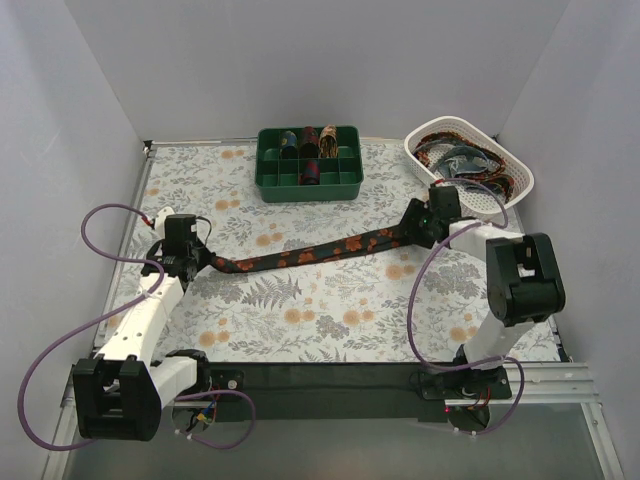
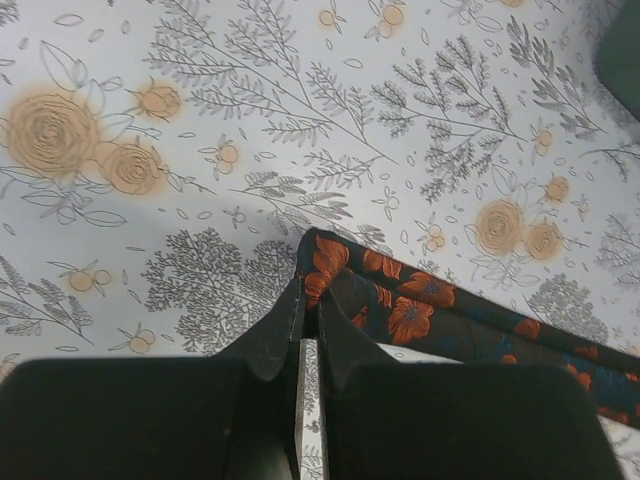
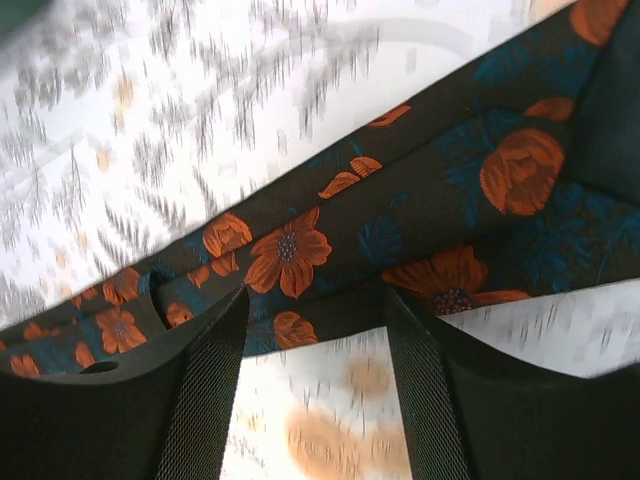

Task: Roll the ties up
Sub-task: Flatten the tie

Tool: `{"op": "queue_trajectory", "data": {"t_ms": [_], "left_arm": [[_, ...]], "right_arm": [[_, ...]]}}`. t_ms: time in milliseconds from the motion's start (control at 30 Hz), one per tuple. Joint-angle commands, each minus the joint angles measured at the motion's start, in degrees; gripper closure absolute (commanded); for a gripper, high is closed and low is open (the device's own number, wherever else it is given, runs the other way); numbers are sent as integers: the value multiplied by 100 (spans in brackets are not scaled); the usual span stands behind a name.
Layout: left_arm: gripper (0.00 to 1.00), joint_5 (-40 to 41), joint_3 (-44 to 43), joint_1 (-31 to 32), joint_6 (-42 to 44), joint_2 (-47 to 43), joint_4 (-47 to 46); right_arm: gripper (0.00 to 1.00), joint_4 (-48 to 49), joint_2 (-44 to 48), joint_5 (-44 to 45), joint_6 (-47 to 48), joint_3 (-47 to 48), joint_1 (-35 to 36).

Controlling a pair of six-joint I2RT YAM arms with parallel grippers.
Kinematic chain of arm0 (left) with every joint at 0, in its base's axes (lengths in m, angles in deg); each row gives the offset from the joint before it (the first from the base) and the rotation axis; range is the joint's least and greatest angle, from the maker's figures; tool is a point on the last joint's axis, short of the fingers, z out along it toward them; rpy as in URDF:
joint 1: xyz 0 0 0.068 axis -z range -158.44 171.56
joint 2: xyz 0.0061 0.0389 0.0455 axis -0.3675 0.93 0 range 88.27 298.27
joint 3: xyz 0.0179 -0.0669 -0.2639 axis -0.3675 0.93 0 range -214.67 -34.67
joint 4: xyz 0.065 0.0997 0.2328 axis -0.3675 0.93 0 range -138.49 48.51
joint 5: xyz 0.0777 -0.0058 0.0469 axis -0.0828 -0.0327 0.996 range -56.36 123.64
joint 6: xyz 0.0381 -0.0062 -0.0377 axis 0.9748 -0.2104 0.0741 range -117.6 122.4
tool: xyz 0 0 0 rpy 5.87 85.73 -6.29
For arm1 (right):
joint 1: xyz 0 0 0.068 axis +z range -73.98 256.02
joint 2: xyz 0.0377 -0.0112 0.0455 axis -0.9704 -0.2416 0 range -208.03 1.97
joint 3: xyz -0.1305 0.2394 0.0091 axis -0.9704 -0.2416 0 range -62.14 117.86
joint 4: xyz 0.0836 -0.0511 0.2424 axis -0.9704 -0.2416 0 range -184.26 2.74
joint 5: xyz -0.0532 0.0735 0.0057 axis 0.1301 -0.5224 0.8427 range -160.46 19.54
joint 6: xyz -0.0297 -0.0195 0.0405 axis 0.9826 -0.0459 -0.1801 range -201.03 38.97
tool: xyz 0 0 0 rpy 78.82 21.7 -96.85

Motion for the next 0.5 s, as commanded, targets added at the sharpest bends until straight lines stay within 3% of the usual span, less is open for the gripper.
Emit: {"op": "queue_trajectory", "data": {"t_ms": [0, 167, 333, 433, 467], "left_arm": [[100, -560, -259, 22, -252, 7, 173], [100, -1588, -102, 22, -849, -142, 174], [100, -1319, 285, 23, -1000, -458, 323], [93, -993, 408, 14, -1017, -599, 393], [85, -914, 513, 14, -1035, -634, 393]], "right_arm": [[45, -155, -883, 5, 431, 758, -265], [43, -401, -1491, 49, 712, 1699, -450], [40, -559, -1168, -56, 1099, 1868, -407], [37, -550, -545, -13, 1292, 1631, -240], [36, -559, -378, -13, 1337, 1465, -170]]}}
